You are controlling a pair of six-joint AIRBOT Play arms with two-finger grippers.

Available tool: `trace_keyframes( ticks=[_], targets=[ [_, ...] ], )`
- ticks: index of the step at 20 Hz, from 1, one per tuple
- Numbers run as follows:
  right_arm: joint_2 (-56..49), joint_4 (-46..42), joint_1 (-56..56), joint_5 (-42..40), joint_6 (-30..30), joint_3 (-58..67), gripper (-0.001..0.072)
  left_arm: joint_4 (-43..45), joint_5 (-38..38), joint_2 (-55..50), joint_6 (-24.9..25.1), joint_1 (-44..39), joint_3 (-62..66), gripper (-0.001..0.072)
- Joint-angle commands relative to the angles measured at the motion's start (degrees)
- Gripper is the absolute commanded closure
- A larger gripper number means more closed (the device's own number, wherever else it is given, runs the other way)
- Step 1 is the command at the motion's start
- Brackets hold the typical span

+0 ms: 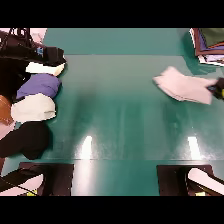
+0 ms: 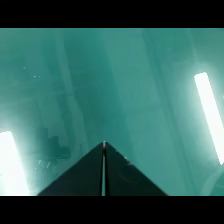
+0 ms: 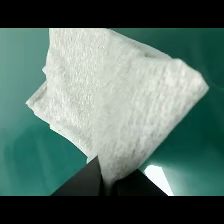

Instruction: Fold the shirts.

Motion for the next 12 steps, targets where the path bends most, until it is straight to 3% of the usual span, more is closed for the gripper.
trace_keyframes(
  ticks=[1, 4, 8, 9, 10, 11, 12],
  targets=[
    [7.7, -2.1, -16.0, -3.9, 1.5, -8.5, 0.0701, -0.1, 0.4, 0.0, -0.9, -0.4, 0.0, 0.0687],
    [10.7, -2.1, -21.4, -3.8, 1.5, -13.4, 0.0701, -0.1, 0.8, 0.0, -0.8, -0.4, 0.0, 0.0687],
    [13.2, -5.5, -18.8, -2.2, 1.7, -16.9, 0.0697, -0.1, 1.0, 0.0, -0.7, -0.4, 0.0, 0.0686],
    [13.1, -8.6, -18.0, -0.1, 1.7, -16.0, 0.0623, -0.1, 0.9, 0.0, -0.6, -0.4, 0.0, 0.0686],
    [12.6, -11.9, -17.7, 2.7, 1.7, -14.4, 0.0418, -0.1, 0.8, 0.0, -0.6, -0.4, 0.0, 0.0686],
    [12.2, -14.4, -17.8, 5.5, 1.8, -12.5, 0.0257, 0.0, 0.6, 0.0, -0.5, -0.4, 0.0, 0.0686],
    [12.0, -17.2, -18.4, 8.6, 1.9, -10.1, 0.0205, 0.0, 0.3, 0.0, 0.4, -0.4, 0.0, 0.0685]
  ],
)
